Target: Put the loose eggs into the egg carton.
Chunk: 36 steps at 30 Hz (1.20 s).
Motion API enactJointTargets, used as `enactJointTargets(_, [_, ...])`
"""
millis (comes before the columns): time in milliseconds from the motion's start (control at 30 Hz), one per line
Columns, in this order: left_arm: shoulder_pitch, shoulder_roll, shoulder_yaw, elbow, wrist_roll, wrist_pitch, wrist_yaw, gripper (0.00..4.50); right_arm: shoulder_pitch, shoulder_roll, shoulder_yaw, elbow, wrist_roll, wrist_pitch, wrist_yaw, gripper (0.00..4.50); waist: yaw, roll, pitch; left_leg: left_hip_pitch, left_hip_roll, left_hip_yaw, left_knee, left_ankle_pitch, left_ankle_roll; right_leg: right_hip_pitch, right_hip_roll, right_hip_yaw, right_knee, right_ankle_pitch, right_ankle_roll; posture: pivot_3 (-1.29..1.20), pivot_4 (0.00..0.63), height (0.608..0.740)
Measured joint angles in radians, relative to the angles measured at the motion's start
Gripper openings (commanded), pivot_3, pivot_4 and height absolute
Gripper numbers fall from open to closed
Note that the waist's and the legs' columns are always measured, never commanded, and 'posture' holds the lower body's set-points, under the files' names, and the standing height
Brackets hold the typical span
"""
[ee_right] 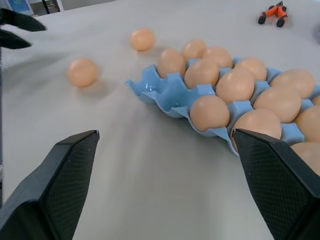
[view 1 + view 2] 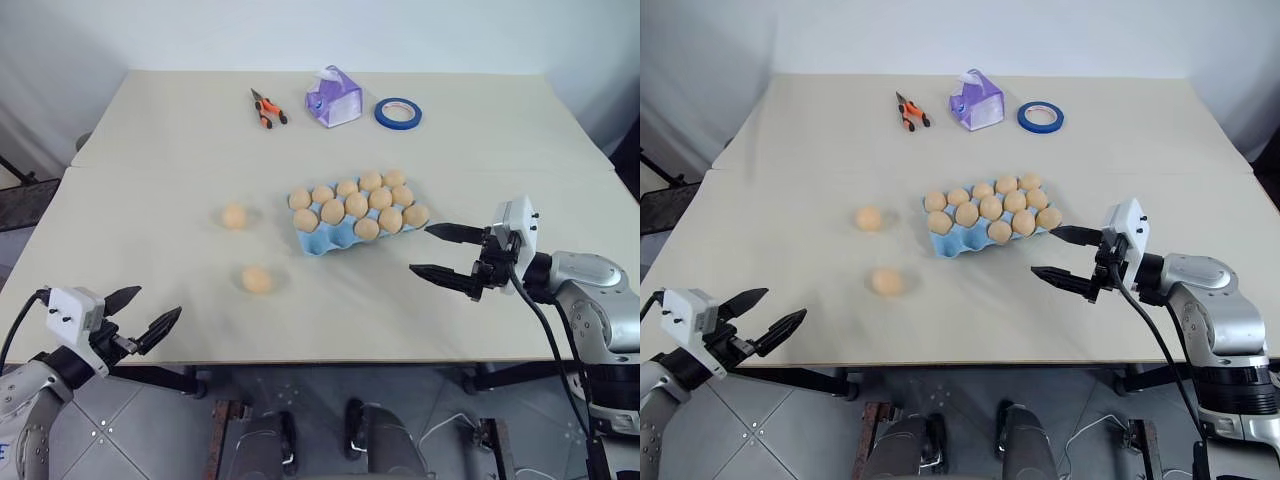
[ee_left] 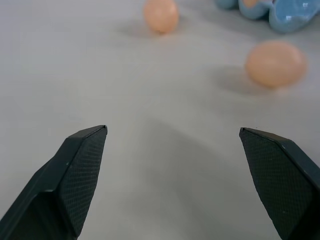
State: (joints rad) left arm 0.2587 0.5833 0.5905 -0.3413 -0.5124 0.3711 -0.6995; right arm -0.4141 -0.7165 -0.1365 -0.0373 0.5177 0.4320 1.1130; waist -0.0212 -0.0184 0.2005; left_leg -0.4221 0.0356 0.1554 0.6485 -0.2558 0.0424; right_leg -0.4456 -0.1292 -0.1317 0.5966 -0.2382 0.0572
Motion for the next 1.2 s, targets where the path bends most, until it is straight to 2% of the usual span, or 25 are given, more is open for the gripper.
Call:
enactJointTargets(200, [0.020, 0.001, -0.033, -0.093, -0.036, 0.033, 0.003, 4.50, -0.012, 0.010, 0.014, 0.003, 0.000, -0.007, 0.005, 4.46, 0.002, 0.001, 0.000, -0.001, 0.001, 0.001, -0.002, 0.000, 0.001, 0.001, 0.002, 0.001, -0.006, 0.002, 0.001, 0.00, 0.150, 0.740])
enactJointTargets(433, [-0.101, -0.078, -0.254, -0.161, -0.023, 0.073, 0.096, 4.50, 0.005, 0.013, 0.012, -0.008, 0.002, -0.015, 0.005, 4.46, 0.022, 0.001, 0.000, -0.001, 0.001, 0.003, -0.001, -0.001, 0.001, 0.001, 0.003, 0.001, -0.004, 0.003, 0.002, 0.00, 0.150, 0.740])
enactJointTargets(567, [-0.208, -0.116, -0.370, -0.132, 0.038, 0.078, 0.165, 4.50, 0.028, 0.019, 0.008, -0.045, 0.012, -0.009, -0.020, 4.46, 0.024, 0.001, -0.001, 0.000, 0.001, 0.003, 0.000, 0.000, 0.001, 0.001, 0.004, 0.001, -0.003, 0.004, 0.002, 0.00, 0.150, 0.740])
enactJointTargets(767, [-0.328, -0.139, -0.470, 0.044, 0.120, 0.076, 0.204, 4.50, 0.050, 0.032, 0.010, -0.082, 0.024, 0.007, -0.059, 4.46, 0.019, 0.001, -0.001, 0.000, 0.003, 0.005, 0.000, 0.001, 0.001, 0.001, 0.006, 0.001, -0.003, 0.004, 0.002, 0.00, 0.150, 0.740])
enactJointTargets(867, [-0.344, -0.134, -0.497, 0.091, 0.149, 0.076, 0.202, 3.94, 0.051, 0.034, 0.010, -0.088, 0.026, 0.008, -0.073, 4.50, 0.021, 0.001, -0.001, 0.000, 0.004, 0.005, 0.001, 0.001, 0.001, 0.000, 0.007, 0.001, -0.003, 0.004, 0.001, 0.00, 0.150, 0.740])
enactJointTargets(1200, [-0.371, -0.130, -0.523, 0.123, 0.189, 0.073, 0.193, 0.72, 0.076, 0.035, 0.009, -0.108, 0.042, 0.009, -0.106, 4.50, 0.022, 0.001, -0.001, 0.000, 0.005, 0.005, 0.001, 0.001, 0.001, 0.000, 0.008, 0.002, -0.003, 0.005, 0.000, 0.00, 0.150, 0.740])
